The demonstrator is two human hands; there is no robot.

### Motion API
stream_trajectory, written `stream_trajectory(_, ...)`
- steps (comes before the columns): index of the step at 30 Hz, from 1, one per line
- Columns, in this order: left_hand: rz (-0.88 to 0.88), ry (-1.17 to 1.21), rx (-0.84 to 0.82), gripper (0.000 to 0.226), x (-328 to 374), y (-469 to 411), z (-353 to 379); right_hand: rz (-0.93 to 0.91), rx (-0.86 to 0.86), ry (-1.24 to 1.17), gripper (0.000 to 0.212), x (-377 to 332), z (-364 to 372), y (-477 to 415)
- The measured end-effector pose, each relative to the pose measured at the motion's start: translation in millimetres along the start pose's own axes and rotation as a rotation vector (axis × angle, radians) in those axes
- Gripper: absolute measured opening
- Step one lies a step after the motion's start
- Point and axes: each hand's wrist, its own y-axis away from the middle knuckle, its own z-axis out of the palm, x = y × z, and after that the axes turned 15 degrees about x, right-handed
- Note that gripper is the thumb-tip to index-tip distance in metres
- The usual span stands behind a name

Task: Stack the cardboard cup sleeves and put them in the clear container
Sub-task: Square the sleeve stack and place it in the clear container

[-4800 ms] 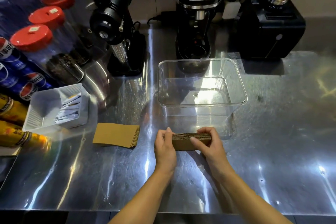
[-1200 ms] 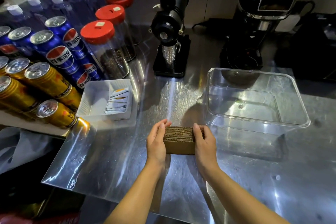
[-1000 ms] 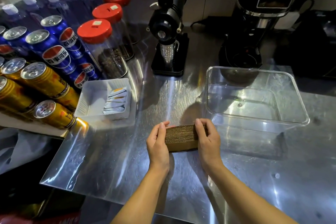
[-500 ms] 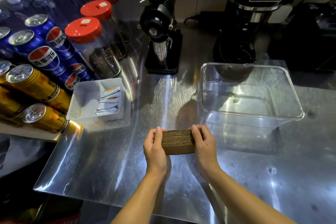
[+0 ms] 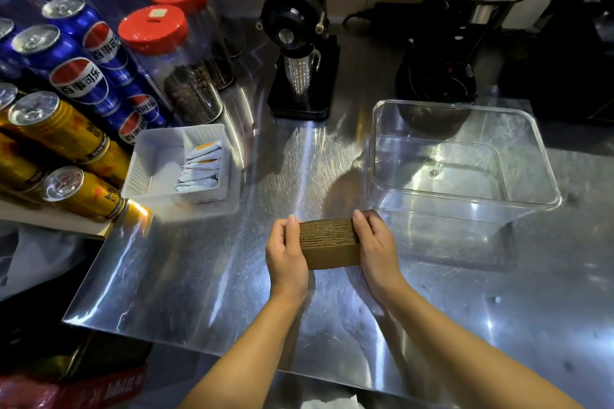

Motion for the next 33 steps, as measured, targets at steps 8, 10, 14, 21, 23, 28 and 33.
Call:
stream_trajectory(8,0.051,-0.073,0.037,0.032,1.2,2.2,3.7,-0.056,-0.415,0.213,0.056,-1.1,-30.9,-9.4)
stream_trajectory(10,0.049,-0.054,0.013,0.031,1.8,2.1,3.5,-0.102,-0.425,0.245,0.052,-2.6,-32.9,-10.6)
stream_trajectory(14,-0.077,0.055,-0.307,0.020,2.4,-5.9,-16.8,-0.103,-0.379,0.161,0.048,2.4,-32.2,-6.3)
stream_trajectory(21,0.215,-0.232,-0.556,0.049,6.4,-22.4,-55.0,-0.111,-0.419,0.166,0.047,5.4,-35.1,-5.3)
stream_trajectory(23,0.228,-0.231,-0.535,0.048,8.5,-22.8,-55.8,-0.112,-0.440,0.203,0.047,3.5,-36.6,-7.0)
stream_trajectory(28,0.253,-0.263,-0.550,0.042,15.0,-24.4,-56.8,-0.110,-0.481,0.308,0.042,-3.1,-50.1,-14.5)
stream_trajectory(33,0.211,-0.228,-0.545,0.041,14.4,-23.0,-56.8,-0.089,-0.433,0.282,0.041,1.0,-62.6,-22.7)
